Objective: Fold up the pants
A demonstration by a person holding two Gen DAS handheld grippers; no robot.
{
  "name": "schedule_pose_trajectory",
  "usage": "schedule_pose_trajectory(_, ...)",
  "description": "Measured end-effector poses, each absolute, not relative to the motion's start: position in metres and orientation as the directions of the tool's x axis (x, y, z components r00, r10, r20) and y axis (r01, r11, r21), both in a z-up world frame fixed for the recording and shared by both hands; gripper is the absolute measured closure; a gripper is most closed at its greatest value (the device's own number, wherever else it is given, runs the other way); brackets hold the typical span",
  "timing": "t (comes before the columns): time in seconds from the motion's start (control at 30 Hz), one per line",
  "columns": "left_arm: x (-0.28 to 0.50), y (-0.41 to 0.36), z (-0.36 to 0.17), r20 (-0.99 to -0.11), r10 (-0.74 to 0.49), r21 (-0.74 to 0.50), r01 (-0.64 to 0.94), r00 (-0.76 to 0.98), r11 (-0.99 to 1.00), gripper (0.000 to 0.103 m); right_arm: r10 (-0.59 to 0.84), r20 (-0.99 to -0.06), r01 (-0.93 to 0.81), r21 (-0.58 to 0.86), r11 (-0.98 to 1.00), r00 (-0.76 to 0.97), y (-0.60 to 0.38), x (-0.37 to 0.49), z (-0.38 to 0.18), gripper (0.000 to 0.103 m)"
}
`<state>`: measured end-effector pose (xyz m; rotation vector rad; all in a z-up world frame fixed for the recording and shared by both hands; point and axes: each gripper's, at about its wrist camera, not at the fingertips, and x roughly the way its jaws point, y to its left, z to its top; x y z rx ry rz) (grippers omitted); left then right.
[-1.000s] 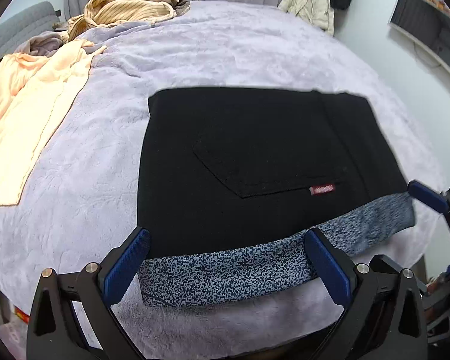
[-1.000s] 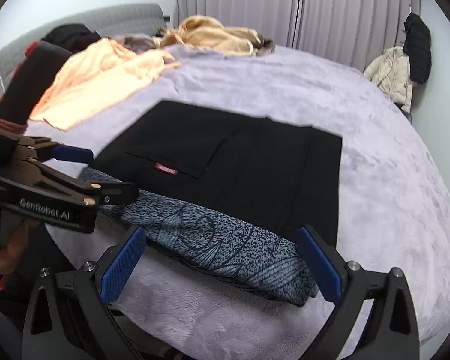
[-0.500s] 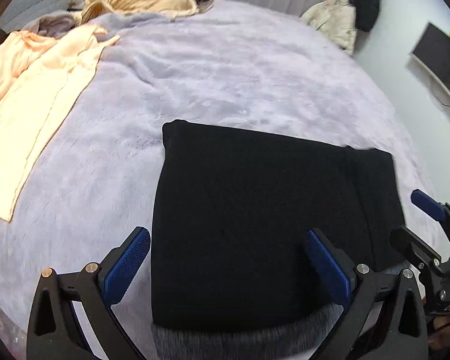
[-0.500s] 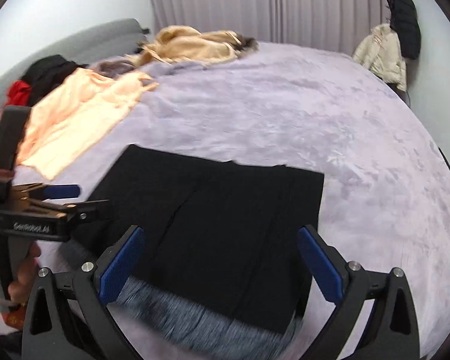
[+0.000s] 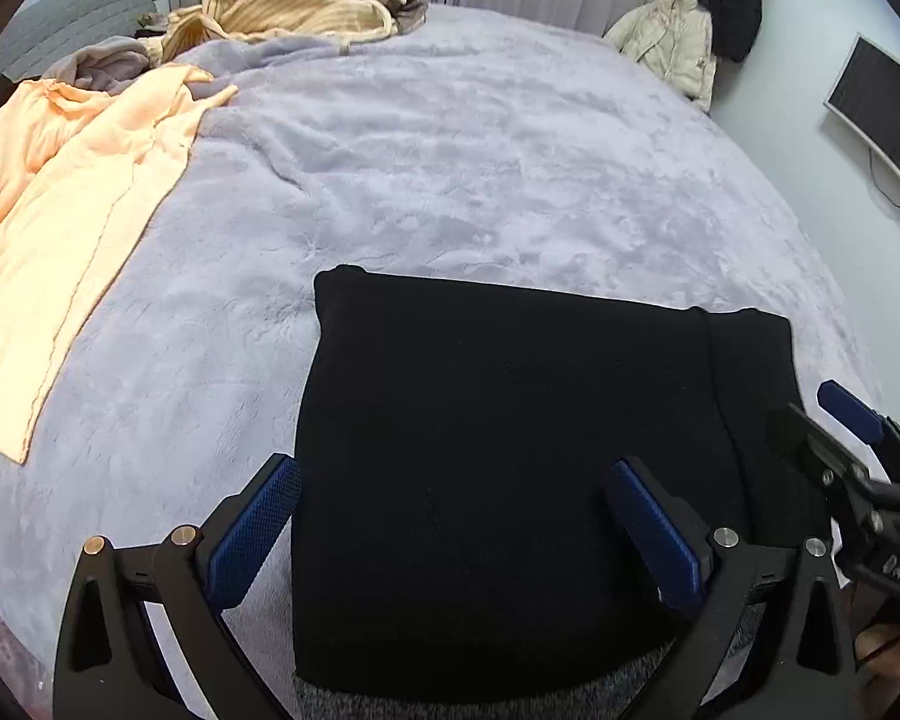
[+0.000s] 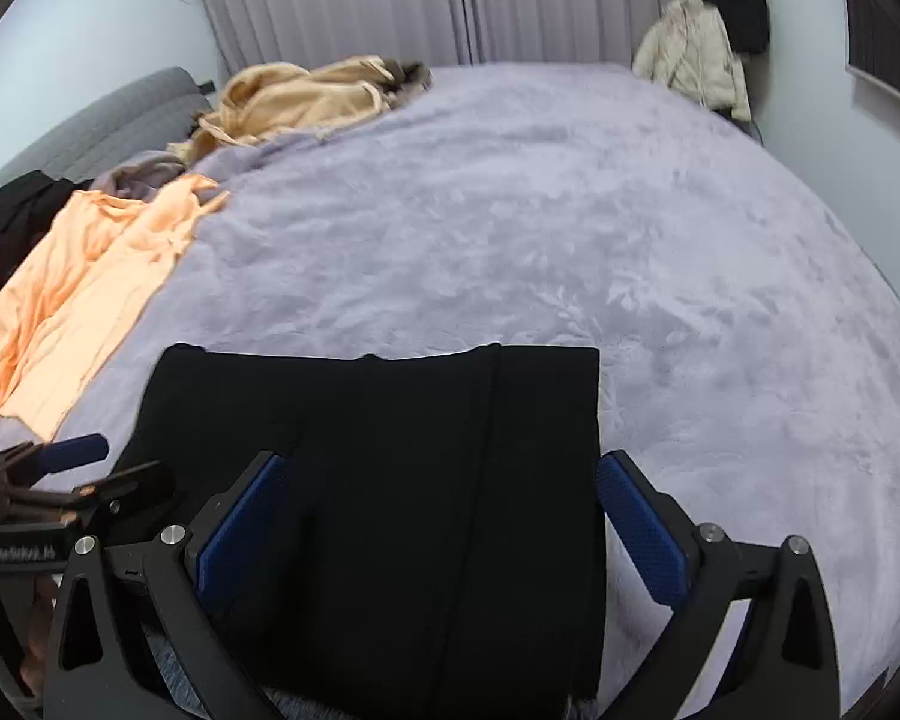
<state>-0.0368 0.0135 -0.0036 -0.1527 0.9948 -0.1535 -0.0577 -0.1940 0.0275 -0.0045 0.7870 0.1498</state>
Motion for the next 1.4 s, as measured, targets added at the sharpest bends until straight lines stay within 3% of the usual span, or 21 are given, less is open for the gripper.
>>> schedule_pose_trajectory(0.13,-0.05,0.012,-0.018,-0.842,-0.157,-0.14,0.071,0.516,0.988,0.0,0.221,-0.648,-0.263,0.034,0.964,0.729,-0.173,-0.106,0.035,0.0)
schedule_pose_trajectory(0.2,-0.051,0.024,-0.028,-0.839,-0.221,-0.235,0.035,0.497,0.971,0.0,0.279,-0.673,-0.338,0.046,0.94,0.685,-0.163,-0.108,0.025,0.0)
schedule_pose_trajectory(0.27,-0.051,0.036,-0.032,-0.842,-0.275,-0.312,-0.002,0.465,0.95,0.0,0.24,-0.754,-0.341,0.022,0.94,0.611,-0.158,-0.103,0.004,0.001)
schedule_pose_trajectory(0.4,-0.063,0.057,-0.013,-0.834,-0.276,-0.315,-0.003,0.478,0.949,0.0,0.21,-0.744,-0.342,-0.027,0.939,0.635,-0.178,-0.121,0.014,0.0)
schedule_pose_trajectory(0.57,-0.057,0.093,-0.012,-0.834,-0.281,-0.309,0.019,0.475,0.951,0.0,0.279,-0.734,-0.197,0.198,0.96,0.619,-0.257,-0.112,0.025,0.0)
schedule_pose_trajectory(0.67,-0.041,0.105,-0.027,-0.839,-0.348,-0.375,0.018,0.418,0.927,0.0,0.337,-0.73,-0.131,0.326,0.936,0.594,-0.284,-0.097,0.014,0.0)
schedule_pose_trajectory(1.0,-0.005,0.071,-0.059,-0.776,-0.563,-0.555,0.117,0.283,0.824,0.0,0.504,-0.748,-0.194,0.468,0.862,0.433,-0.255,-0.037,-0.038,0.0)
schedule_pose_trajectory(1.23,0.006,0.044,-0.063,-0.782,-0.55,-0.532,0.146,0.293,0.834,0.0,0.576,-0.728,-0.273,0.508,0.817,0.372,-0.236,-0.012,-0.052,0.0)
schedule_pose_trajectory(1.3,0.0,0.042,-0.058,-0.775,-0.55,-0.525,0.168,0.311,0.834,0.002,0.573,-0.729,-0.281,0.499,0.819,0.375,-0.235,-0.015,-0.049,0.005)
schedule_pose_trajectory(1.33,-0.003,0.04,-0.055,-0.772,-0.549,-0.517,0.186,0.322,0.836,0.011,0.57,-0.73,-0.29,0.492,0.821,0.377,-0.234,-0.018,-0.047,0.008)
schedule_pose_trajectory(1.4,-0.01,0.035,-0.046,-0.777,-0.529,-0.488,0.206,0.34,0.848,0.018,0.567,-0.727,-0.284,0.491,0.823,0.387,-0.235,-0.022,-0.04,0.023)
